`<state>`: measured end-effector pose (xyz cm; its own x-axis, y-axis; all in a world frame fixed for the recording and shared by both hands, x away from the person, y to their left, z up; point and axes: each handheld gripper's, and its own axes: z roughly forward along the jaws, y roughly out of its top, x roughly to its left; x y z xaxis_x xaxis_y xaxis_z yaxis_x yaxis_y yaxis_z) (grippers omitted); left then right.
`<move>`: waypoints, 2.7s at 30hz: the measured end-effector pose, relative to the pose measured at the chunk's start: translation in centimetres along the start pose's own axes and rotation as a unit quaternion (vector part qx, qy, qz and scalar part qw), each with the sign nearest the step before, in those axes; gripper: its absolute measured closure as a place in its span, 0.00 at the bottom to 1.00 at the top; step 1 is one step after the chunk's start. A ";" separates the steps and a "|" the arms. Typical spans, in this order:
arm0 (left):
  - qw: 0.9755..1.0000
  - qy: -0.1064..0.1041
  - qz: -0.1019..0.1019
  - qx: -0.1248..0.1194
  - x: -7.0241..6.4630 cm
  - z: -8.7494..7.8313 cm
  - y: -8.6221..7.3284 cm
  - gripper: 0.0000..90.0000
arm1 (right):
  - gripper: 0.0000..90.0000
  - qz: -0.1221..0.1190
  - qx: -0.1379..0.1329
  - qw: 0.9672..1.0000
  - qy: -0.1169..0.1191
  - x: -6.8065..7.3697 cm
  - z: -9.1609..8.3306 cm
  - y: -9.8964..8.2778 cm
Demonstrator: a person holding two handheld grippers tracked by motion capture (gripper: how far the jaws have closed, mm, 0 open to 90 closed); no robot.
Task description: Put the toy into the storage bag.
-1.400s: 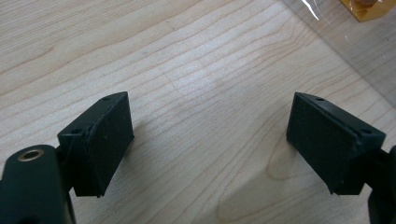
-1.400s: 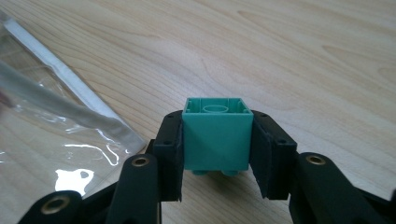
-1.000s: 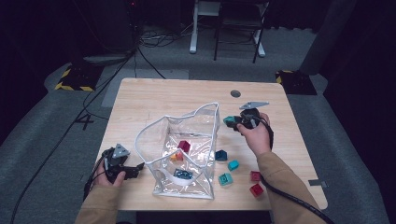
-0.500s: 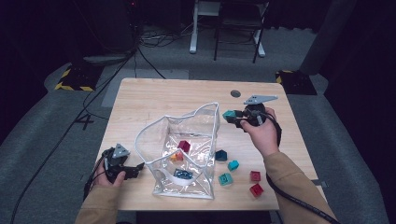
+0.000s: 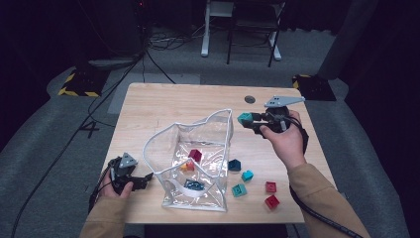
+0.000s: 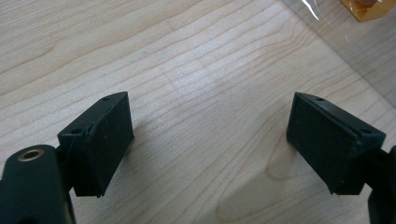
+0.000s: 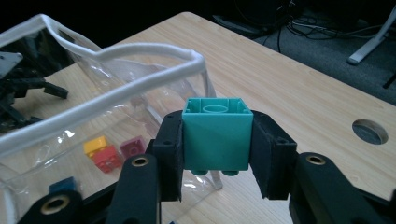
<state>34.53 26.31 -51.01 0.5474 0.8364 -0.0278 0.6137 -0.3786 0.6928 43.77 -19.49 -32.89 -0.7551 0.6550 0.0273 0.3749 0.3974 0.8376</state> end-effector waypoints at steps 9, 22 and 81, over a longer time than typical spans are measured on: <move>1.000 0.000 0.000 0.000 0.0 0.0 0.0 0.17 | 0.65 -0.012 -0.019 1.000 0.021 1.7 -1.8 1.5; 1.000 0.000 0.000 0.000 0.0 0.0 0.0 0.17 | 0.65 -0.036 -0.024 0.996 0.075 5.4 -0.6 3.5; 1.000 -0.001 0.000 0.000 0.0 0.0 0.0 0.16 | 0.39 -0.062 0.013 0.987 0.146 11.8 3.1 4.8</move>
<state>34.55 26.31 -51.01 0.5480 0.8360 -0.0289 0.6140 -0.3786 0.6925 38.31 -7.82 -30.25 -0.9174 0.3890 0.0840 0.2803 0.4819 0.8302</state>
